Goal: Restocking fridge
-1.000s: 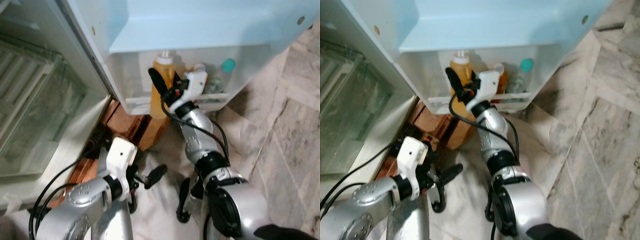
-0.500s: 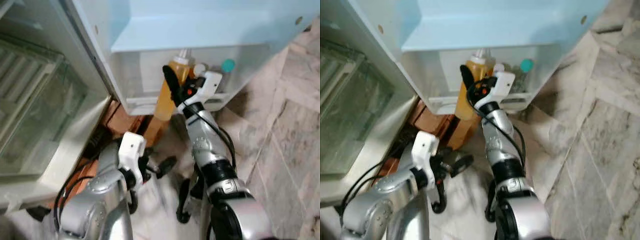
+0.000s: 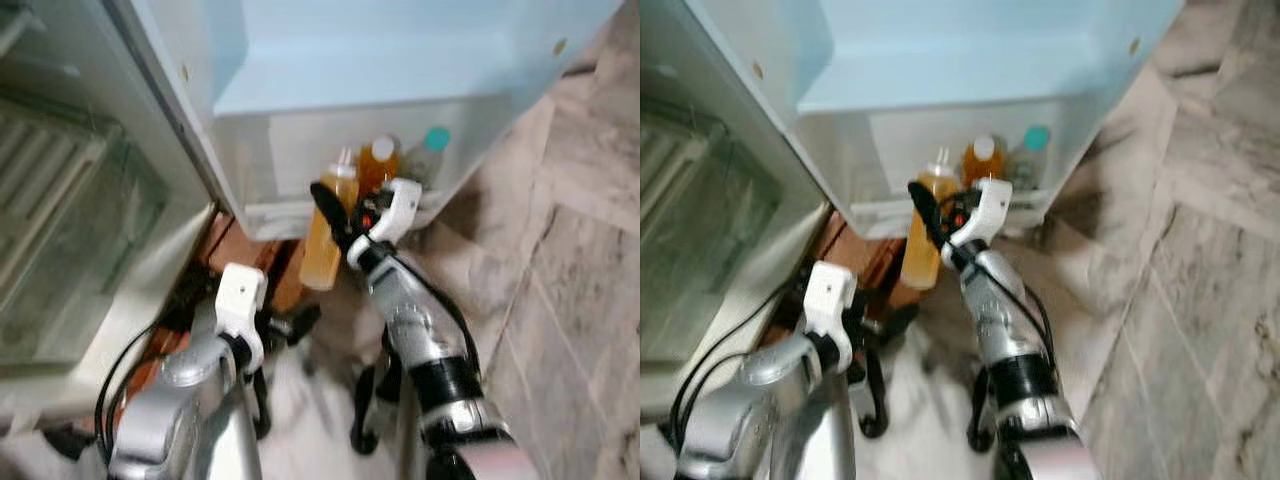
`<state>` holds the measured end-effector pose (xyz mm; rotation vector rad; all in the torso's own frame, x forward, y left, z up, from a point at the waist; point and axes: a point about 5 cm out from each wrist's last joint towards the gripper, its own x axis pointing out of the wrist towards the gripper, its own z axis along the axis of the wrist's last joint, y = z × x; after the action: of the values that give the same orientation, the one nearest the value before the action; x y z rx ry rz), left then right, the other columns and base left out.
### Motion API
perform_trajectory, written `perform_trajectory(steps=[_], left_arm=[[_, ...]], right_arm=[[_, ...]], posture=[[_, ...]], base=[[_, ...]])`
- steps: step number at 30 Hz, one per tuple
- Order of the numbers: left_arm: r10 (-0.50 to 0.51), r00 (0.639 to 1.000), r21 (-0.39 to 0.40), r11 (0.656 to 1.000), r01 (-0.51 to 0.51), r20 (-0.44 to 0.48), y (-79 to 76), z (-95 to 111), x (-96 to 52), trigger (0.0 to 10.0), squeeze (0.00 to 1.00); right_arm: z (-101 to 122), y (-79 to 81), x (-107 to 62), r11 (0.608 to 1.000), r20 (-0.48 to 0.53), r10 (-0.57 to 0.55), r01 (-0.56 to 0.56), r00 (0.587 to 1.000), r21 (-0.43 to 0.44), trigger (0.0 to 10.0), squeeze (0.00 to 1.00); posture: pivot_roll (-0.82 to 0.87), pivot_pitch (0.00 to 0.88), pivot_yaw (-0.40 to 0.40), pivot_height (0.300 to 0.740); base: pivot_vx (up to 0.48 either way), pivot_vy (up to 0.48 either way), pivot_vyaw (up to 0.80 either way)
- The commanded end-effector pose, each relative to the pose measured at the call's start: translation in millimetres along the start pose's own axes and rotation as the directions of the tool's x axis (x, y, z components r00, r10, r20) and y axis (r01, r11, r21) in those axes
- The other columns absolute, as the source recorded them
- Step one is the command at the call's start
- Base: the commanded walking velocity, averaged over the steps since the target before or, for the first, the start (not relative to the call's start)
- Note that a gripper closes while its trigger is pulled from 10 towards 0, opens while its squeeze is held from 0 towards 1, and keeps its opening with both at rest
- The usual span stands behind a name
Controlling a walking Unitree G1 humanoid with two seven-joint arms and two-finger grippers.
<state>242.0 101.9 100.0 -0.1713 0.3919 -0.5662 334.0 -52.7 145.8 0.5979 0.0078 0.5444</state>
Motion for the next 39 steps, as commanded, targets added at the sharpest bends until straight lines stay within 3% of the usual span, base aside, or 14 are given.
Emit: perform_trajectory(steps=[1,3,4,7,13,16,19,24,30,39], left_arm=[[0.020,1.000,0.012,1.000,-0.020,-0.014,0.3,-6.8,3.1,10.0,0.00],[0.043,0.999,0.021,0.999,-0.043,0.006,1.2,-3.3,7.2,10.0,0.00],[0.058,0.998,0.026,0.998,-0.058,0.014,2.8,-1.9,8.2,10.0,0.00],[0.141,0.989,0.047,0.989,-0.143,0.051,17.2,0.1,1.9,10.0,0.00],[0.332,0.933,0.062,0.937,-0.343,0.137,47.6,1.0,-25.5,10.0,0.00],[0.386,0.907,0.066,0.914,-0.401,0.170,55.1,-1.4,-38.9,10.0,0.00],[0.408,0.898,0.070,0.903,-0.423,0.168,60.9,-8.7,-43.1,10.0,0.00],[0.459,0.867,0.074,0.874,-0.480,0.195,71.0,-17.1,-51.8,10.0,0.00],[0.514,0.823,0.105,0.829,-0.549,0.240,78.7,-10.5,-47.2,10.0,0.00],[0.509,0.799,0.128,0.812,-0.569,0.320,87.6,10.1,-38.7,10.0,0.00]], right_arm=[[-12.7,18.0,1.5,0.996,-0.006,0.037,-0.036,0.999,0.087,10.0,0.00],[-12.0,21.3,-1.1,0.998,-0.033,0.062,-0.061,0.998,0.031,10.0,0.00],[-12.6,18.5,-3.5,0.998,-0.067,0.038,-0.041,0.997,-0.053,10.0,0.00],[-11.8,-2.4,-19.8,0.967,-0.161,-0.045,0.002,0.986,-0.253,10.0,0.00],[-3.0,-24.0,-49.0,0.934,-0.161,-0.044,-0.016,0.986,-0.358,10.0,0.00],[4.6,-27.5,-61.4,0.888,-0.080,-0.062,0.018,0.995,-0.460,10.0,0.00],[5.8,-34.6,-67.6,0.879,-0.025,-0.145,0.117,0.989,-0.463,10.0,0.00],[4.7,-41.3,-80.4,0.842,0.062,-0.246,0.245,0.967,-0.480,10.0,0.00],[6.3,-51.6,-86.7,0.812,0.096,-0.293,0.300,0.951,-0.500,10.0,0.00],[10.5,-58.8,-89.6,0.789,0.129,-0.321,0.341,0.938,-0.512,10.0,0.00]], posture=[[0.15,0.234,-0.049,0.546],[0.14,0.210,-0.050,0.546],[0.13,0.193,-0.050,0.546],[0.12,0.163,-0.042,0.546],[0.11,0.095,-0.030,0.546],[0.12,0.057,-0.035,0.546],[0.13,0.002,-0.044,0.561],[0.12,0.000,-0.039,0.596],[0.13,0.000,-0.033,0.636],[0.13,0.000,-0.021,0.691]], base=[[0.000,0.000,0.00],[0.000,0.000,0.00],[0.000,0.000,0.00],[0.000,0.000,0.00],[0.000,0.000,0.00],[0.000,0.000,0.00],[0.000,0.000,0.00],[0.000,0.000,0.00],[0.000,0.000,0.00],[0.000,0.000,0.00]])
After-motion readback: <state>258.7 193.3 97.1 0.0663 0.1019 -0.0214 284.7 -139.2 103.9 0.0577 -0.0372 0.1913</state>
